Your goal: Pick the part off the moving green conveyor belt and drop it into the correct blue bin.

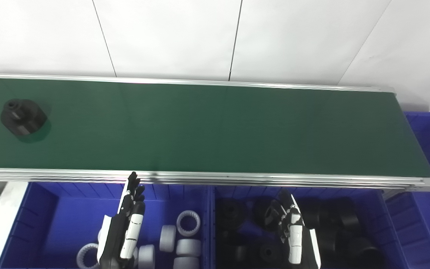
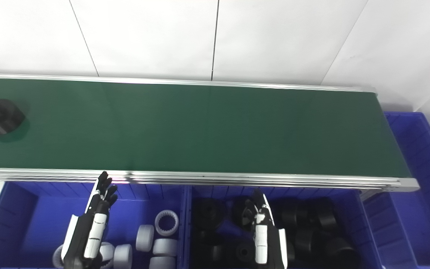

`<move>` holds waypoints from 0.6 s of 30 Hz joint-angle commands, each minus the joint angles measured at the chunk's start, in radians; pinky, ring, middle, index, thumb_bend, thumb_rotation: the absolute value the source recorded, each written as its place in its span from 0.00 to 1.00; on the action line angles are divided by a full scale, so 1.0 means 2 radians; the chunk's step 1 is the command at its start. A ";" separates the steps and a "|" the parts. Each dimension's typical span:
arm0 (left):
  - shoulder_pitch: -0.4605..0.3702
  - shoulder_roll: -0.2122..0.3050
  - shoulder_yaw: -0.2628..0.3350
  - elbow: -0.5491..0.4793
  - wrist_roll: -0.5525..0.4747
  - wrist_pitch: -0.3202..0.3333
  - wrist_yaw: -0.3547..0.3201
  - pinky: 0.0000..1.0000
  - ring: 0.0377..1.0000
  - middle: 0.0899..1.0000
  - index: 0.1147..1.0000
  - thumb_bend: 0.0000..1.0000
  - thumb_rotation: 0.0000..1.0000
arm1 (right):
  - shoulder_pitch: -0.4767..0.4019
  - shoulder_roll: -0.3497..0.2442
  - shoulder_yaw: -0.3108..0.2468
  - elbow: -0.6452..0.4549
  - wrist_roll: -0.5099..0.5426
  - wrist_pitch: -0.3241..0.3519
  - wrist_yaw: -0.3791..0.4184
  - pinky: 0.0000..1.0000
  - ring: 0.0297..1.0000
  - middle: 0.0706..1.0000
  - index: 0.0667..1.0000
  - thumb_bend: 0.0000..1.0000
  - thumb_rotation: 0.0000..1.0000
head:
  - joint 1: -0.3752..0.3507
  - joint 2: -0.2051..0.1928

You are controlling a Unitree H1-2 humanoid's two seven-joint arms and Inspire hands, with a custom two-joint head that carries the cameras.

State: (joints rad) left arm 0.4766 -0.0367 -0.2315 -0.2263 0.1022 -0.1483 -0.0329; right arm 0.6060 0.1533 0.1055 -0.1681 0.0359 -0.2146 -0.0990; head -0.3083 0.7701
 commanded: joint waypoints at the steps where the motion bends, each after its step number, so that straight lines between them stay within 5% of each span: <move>1: 0.004 -0.004 -0.001 -0.007 -0.005 -0.022 0.003 0.96 0.97 1.00 1.00 0.45 0.93 | 0.000 0.000 0.001 -0.008 -0.001 -0.026 0.006 0.91 0.92 0.95 0.94 0.84 0.95 | 0.001 0.000; 18: 0.005 -0.003 -0.007 -0.008 -0.009 -0.012 0.000 0.96 0.97 0.99 1.00 0.49 0.91 | -0.001 -0.006 -0.001 -0.005 0.007 -0.023 0.010 0.90 0.92 0.96 0.95 0.85 0.94 | 0.004 0.000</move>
State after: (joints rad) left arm 0.4815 -0.0390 -0.2397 -0.2263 0.0738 -0.1487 -0.0341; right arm 0.6026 0.1411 0.1044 -0.1651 0.0420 -0.2146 -0.0936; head -0.3007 0.7685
